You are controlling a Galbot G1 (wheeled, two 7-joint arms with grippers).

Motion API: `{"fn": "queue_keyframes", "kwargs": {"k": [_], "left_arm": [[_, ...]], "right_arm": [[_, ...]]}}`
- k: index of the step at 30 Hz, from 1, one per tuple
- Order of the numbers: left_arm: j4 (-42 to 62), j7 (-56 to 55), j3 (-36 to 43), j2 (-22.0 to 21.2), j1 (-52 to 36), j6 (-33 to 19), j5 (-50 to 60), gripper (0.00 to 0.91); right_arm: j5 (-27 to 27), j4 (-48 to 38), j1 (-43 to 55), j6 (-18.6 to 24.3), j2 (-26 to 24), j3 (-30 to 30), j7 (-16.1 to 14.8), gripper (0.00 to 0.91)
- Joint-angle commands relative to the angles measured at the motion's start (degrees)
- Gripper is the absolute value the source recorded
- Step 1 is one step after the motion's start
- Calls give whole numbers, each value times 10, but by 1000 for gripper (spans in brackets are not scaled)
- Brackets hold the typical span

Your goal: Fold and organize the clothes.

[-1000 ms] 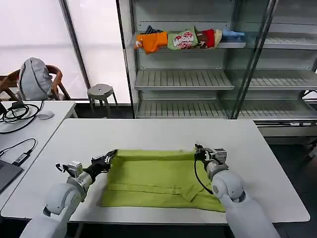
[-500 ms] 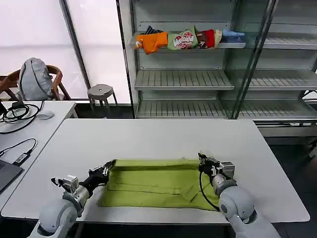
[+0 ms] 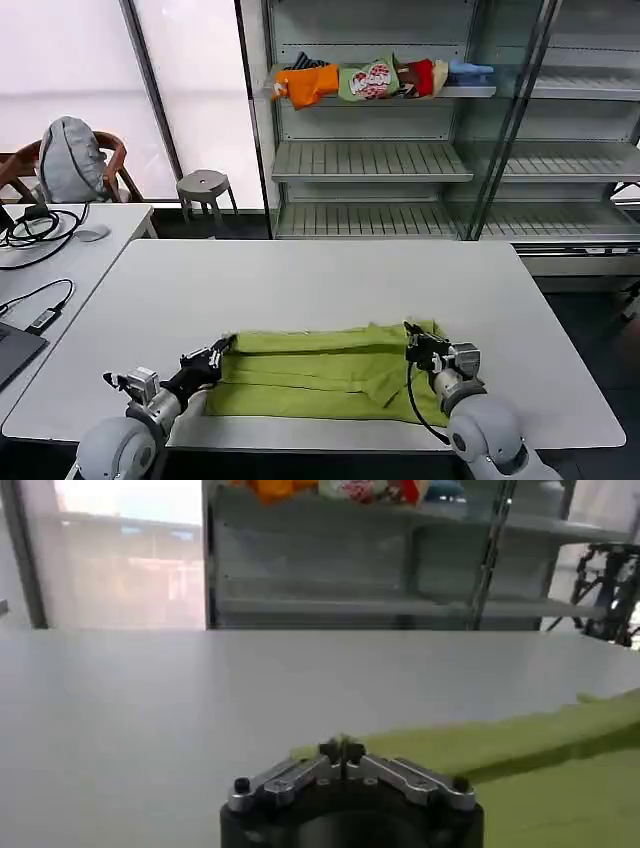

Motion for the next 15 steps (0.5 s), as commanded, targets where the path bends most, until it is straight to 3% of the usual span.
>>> {"fn": "queue_keyframes", "kwargs": {"k": [1,15], "left_arm": [[-14,1,-4,2,13,4,2,20],[-18,2,-7,4,23,2,3,20]], "right_arm": [[-4,15,-12,0,-3,3,1,0],[-8,26,-32,0,-4,9,-2,0]]}}
